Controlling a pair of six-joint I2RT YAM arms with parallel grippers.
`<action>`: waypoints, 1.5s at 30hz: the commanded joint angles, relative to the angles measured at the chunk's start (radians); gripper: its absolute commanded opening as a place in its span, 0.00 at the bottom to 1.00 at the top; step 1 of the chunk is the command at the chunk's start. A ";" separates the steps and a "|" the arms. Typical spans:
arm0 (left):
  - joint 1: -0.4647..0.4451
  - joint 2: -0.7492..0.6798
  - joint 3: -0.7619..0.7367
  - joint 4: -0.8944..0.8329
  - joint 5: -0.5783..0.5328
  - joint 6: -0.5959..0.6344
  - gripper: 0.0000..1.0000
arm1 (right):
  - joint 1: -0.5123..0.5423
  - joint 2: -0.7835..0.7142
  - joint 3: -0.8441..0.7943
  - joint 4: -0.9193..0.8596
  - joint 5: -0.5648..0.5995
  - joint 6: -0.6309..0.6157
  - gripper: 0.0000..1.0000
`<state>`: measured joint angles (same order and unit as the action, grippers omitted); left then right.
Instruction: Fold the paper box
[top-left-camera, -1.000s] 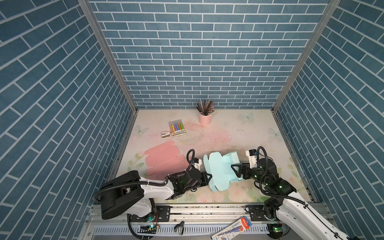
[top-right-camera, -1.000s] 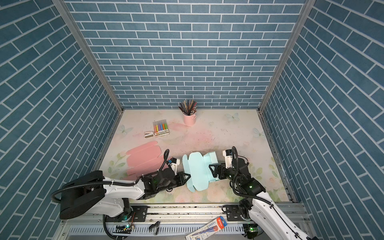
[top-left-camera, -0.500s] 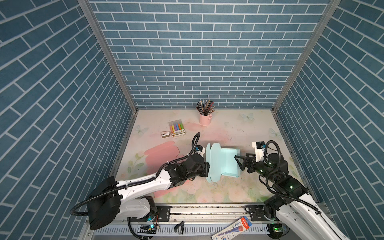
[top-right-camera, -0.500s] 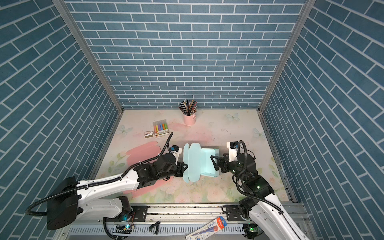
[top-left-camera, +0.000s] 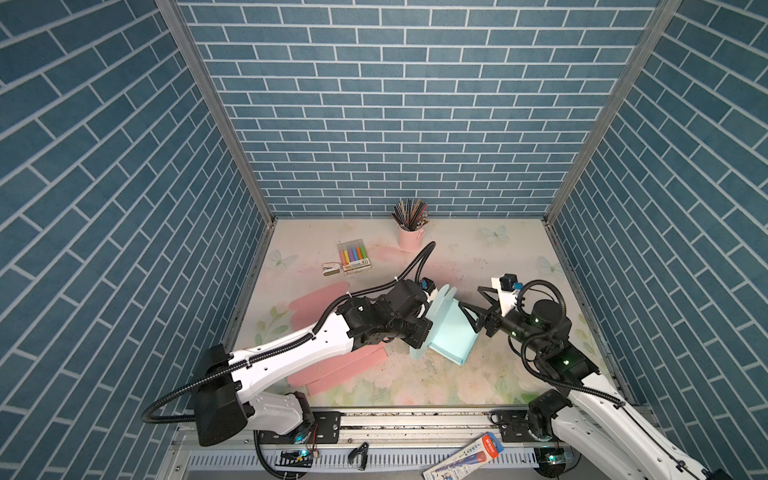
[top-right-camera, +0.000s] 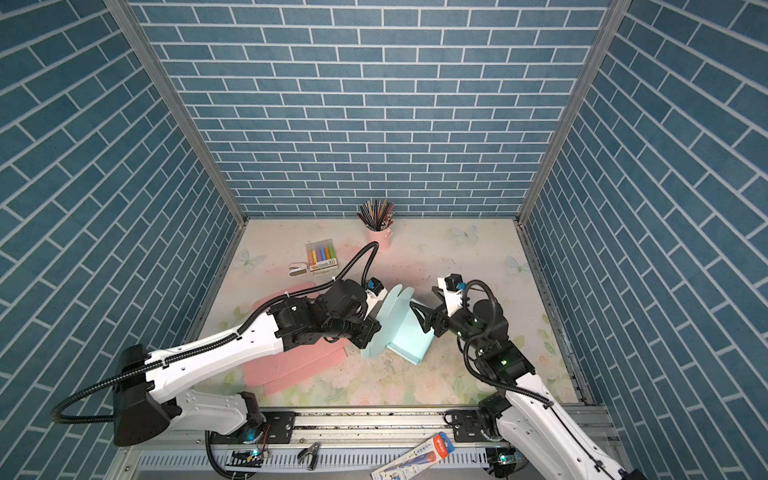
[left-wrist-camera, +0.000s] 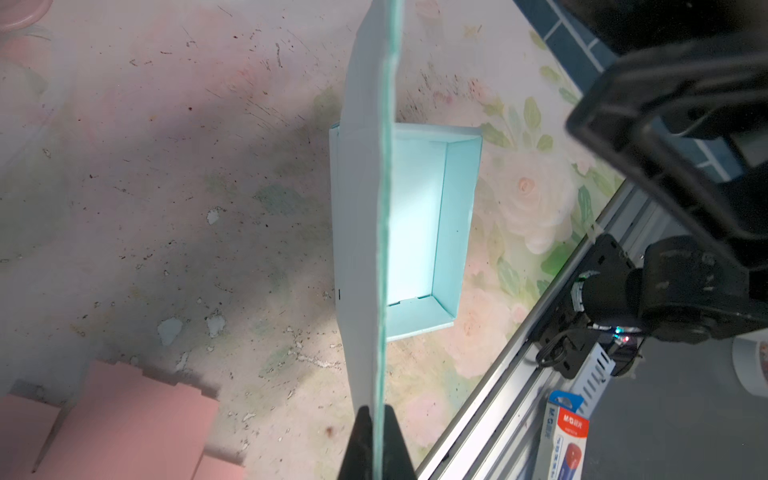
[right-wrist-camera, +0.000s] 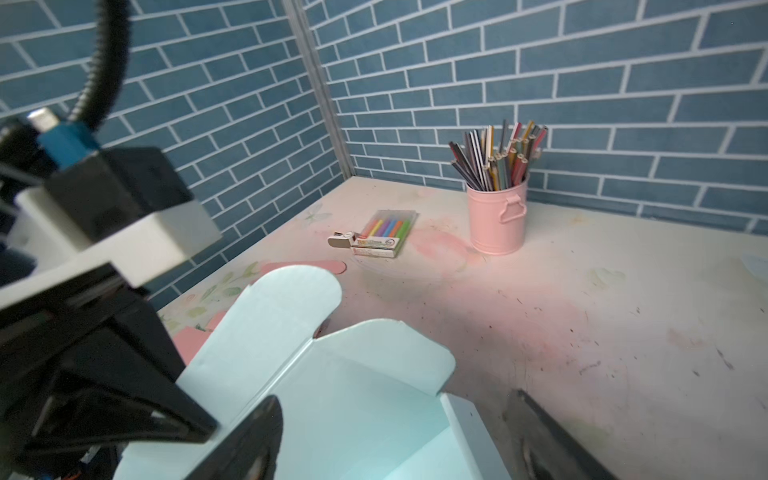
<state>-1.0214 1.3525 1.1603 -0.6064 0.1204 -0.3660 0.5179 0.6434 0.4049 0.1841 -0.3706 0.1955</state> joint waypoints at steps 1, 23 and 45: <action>0.000 0.025 0.071 -0.164 0.025 0.111 0.00 | 0.001 -0.009 -0.028 0.231 -0.132 -0.136 0.84; -0.014 0.030 0.228 -0.457 -0.044 0.266 0.00 | -0.003 0.310 0.021 0.292 -0.427 -0.303 0.79; -0.027 0.050 0.235 -0.489 -0.130 0.289 0.00 | 0.157 0.399 0.103 0.103 -0.217 -0.446 0.11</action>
<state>-1.0416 1.4025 1.3724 -1.0821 0.0151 -0.0963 0.6605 1.0447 0.4725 0.3202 -0.6186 -0.1967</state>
